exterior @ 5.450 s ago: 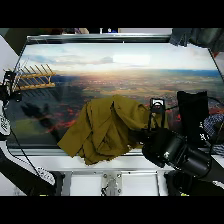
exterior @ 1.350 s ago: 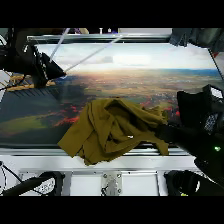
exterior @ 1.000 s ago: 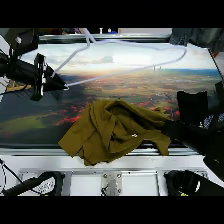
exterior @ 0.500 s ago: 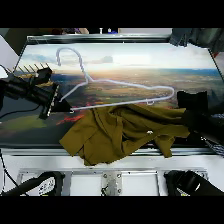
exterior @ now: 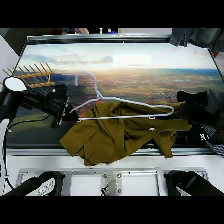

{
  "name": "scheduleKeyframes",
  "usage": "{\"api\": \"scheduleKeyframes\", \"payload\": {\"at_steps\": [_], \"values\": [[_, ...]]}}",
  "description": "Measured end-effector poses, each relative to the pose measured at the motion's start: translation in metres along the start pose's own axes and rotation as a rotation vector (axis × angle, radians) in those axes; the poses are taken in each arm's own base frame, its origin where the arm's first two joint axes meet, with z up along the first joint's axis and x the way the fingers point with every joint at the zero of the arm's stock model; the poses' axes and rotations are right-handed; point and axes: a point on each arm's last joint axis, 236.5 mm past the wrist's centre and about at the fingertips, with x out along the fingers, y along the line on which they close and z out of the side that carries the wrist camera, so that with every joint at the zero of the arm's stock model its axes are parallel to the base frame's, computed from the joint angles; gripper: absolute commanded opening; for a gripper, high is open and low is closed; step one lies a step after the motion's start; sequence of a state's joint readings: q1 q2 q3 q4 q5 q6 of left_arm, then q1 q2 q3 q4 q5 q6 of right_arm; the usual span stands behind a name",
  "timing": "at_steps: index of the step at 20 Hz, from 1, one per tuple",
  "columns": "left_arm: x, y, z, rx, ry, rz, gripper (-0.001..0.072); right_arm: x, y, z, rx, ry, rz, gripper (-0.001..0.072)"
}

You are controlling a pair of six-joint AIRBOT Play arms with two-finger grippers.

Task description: Fold the clothes and pants, and hang the long-sleeved shirts on hangers.

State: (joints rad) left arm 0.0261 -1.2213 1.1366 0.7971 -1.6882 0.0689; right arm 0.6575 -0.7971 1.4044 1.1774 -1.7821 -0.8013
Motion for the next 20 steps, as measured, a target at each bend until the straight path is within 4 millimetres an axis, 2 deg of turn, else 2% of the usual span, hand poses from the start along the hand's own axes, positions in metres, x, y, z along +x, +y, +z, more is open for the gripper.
{"api": "scheduleKeyframes", "payload": {"at_steps": [6,12,16,20], "values": [[0.026,0.013,-0.007,-0.023,0.024,-0.019,0.0016,0.001,0.006,-0.002,-0.03,0.018,0.012,0.0023],[0.033,0.026,-0.003,-0.028,0.004,0.014,0.0016,0.011,0.021,-0.01,-0.084,0.073,0.028,0.0023],[0.033,0.025,-0.002,-0.027,0.001,0.009,0.0016,0.018,0.037,0.002,-0.121,0.036,0.058,0.0022],[0.033,0.022,-0.002,-0.024,-0.002,-0.003,0.0016,0.024,0.034,0.025,-0.13,-0.049,0.018,0.0022]]}}
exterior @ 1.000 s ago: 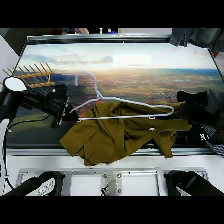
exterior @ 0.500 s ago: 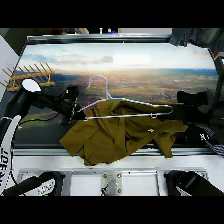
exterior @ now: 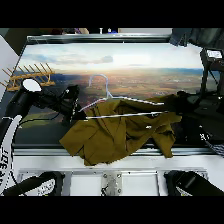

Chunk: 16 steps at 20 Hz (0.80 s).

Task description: Fold the clothes and pants, and hang the long-sleeved shirts on hangers.

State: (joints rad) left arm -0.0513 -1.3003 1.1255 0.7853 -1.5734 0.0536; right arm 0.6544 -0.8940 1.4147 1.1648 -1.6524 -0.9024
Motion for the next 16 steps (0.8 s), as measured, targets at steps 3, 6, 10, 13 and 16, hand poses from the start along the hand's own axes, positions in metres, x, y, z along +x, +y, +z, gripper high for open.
{"api": "scheduleKeyframes", "payload": {"at_steps": [3,6,10,13,16], "values": [[0.0,-0.001,0.0,0.001,-0.001,-0.004,0.0016,0.001,-0.004,0.015,-0.006,-0.058,-0.027,0.0022],[0.0,-0.001,0.0,0.001,-0.001,-0.005,0.0017,0.001,0.005,0.021,-0.012,-0.085,0.007,0.0022],[0.0,-0.001,0.0,0.001,0.0,-0.005,0.0017,-0.002,0.035,0.017,-0.037,-0.082,0.117,0.0022],[0.0,-0.001,0.0,0.003,0.0,-0.005,0.0017,-0.008,0.065,0.012,-0.059,-0.081,0.227,0.0022],[0.0,-0.001,0.0,0.003,0.0,-0.005,0.0017,-0.016,0.095,0.011,-0.06,-0.092,0.339,0.0022]]}}
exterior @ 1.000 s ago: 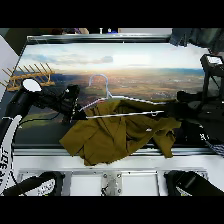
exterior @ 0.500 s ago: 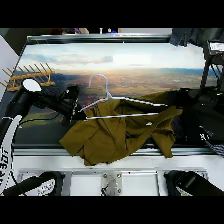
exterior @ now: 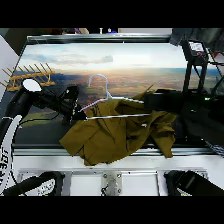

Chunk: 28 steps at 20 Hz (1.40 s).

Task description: Fold the clothes and pants, and hang the long-sleeved shirts on hangers.

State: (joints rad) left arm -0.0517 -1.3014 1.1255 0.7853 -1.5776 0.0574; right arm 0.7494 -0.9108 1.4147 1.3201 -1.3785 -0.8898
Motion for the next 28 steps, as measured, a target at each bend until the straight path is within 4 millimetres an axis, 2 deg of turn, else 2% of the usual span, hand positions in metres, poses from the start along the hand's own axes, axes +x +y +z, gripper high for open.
{"api": "scheduleKeyframes", "payload": {"at_steps": [7,11,16,24,25,26,27,28], "values": [[0.0,0.0,0.0,-0.004,0.0,0.0,0.0017,0.015,0.072,0.005,0.002,-0.04,0.204,0.0022],[0.0,-0.002,0.0,-0.004,-0.001,-0.008,0.0017,0.026,0.104,0.006,0.006,-0.056,0.282,0.0022],[0.0,-0.004,0.0,-0.003,0.001,-0.015,0.0017,0.034,0.122,0.006,0.021,-0.062,0.318,0.0022],[0.0,-0.005,-0.001,0.013,0.003,-0.019,0.0017,0.04,0.128,0.004,0.026,-0.056,0.325,0.0026],[0.0,-0.004,-0.001,0.015,0.003,-0.019,0.0017,0.041,0.128,0.004,0.026,-0.054,0.324,0.0045],[0.0,-0.005,-0.001,0.016,0.003,-0.019,0.0017,0.042,0.129,0.003,0.025,-0.053,0.323,0.0175],[0.0,-0.005,-0.001,0.018,0.003,-0.019,0.0017,0.042,0.129,0.003,0.019,-0.053,0.322,0.0399],[0.0,-0.005,-0.002,0.02,0.006,-0.021,0.0017,0.042,0.129,0.004,0.01,-0.057,0.322,0.0476]]}}
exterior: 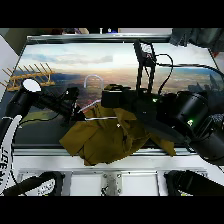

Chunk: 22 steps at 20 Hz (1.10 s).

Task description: Fold the clothes and pants, and hang the long-sleeved shirts on hangers.

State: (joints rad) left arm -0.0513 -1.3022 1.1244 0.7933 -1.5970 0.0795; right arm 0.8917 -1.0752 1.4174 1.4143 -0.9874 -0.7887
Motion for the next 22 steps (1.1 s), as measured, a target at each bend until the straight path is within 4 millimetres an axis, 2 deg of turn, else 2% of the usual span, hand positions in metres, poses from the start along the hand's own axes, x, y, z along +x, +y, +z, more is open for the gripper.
{"api": "scheduleKeyframes", "payload": {"at_steps": [4,9,17,22], "values": [[0.0,-0.002,0.001,0.006,-0.005,-0.006,0.0017,0.0,-0.003,-0.002,-0.025,0.01,-0.007,0.0474],[0.0,-0.002,0.005,-0.002,-0.019,-0.008,0.0017,-0.01,-0.028,-0.004,-0.008,0.077,-0.037,0.0475],[0.0,-0.004,0.003,-0.001,-0.011,-0.017,0.0017,-0.06,-0.087,0.025,-0.002,0.089,-0.018,0.0477],[0.0,-0.004,0.003,0.002,-0.009,-0.017,0.0017,-0.094,-0.124,0.019,-0.094,0.158,0.002,0.0477]]}}
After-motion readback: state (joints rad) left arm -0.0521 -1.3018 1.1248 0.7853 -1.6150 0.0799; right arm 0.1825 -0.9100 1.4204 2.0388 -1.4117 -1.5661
